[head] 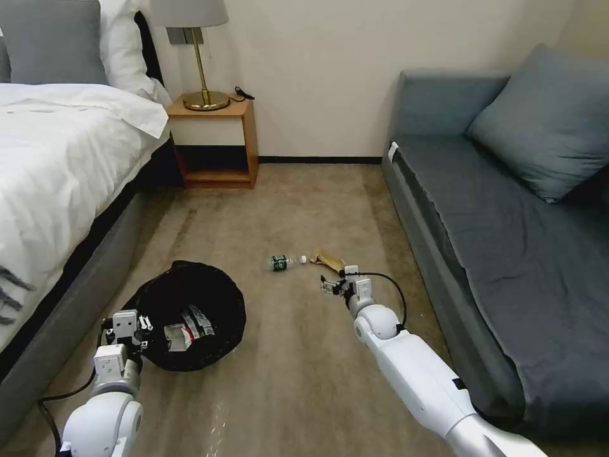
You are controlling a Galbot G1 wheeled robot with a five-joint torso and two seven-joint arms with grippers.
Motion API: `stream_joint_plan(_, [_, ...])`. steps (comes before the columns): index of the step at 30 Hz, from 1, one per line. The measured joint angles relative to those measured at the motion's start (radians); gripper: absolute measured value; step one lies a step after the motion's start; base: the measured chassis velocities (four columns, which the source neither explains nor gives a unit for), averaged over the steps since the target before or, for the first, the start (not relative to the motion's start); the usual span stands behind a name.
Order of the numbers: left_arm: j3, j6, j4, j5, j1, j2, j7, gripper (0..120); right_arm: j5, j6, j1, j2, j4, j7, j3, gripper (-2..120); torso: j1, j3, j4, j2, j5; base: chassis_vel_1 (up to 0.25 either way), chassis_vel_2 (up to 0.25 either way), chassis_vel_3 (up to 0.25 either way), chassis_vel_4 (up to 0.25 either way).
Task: Pick up the trash bin, then pick up the garbage on the floor and place it into the trash bin.
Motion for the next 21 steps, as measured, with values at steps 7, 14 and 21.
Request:
stream_joint_plan(7, [0.003,-0.001,0.008,0.017,0.000,-0.002,0.000,0,-0.039,0.014,-0.008,0.011,-0.026,-0.009,0.015,100,0.000,0.000,0.0000,0.000,-0.0001,-0.115,0.111,0.112,-0.121])
stream_joint_plan(14, [0.004,-0.003,0.016,0.020,-0.001,-0.003,0.003,0,-0.050,0.018,-0.009,0.011,-0.035,-0.012,0.020,100,0.000,0.000,0.0001,0.000,0.0001,-0.111,0.115,0.119,-0.120])
stream_joint_plan(21, [0.001,-0.006,0.021,0.020,-0.005,-0.001,0.006,0,-0.057,0.023,-0.009,0.010,-0.041,-0.016,0.023,100,0.000,0.000,-0.0001,0.000,0.0000,-0.122,0.115,0.123,-0.120])
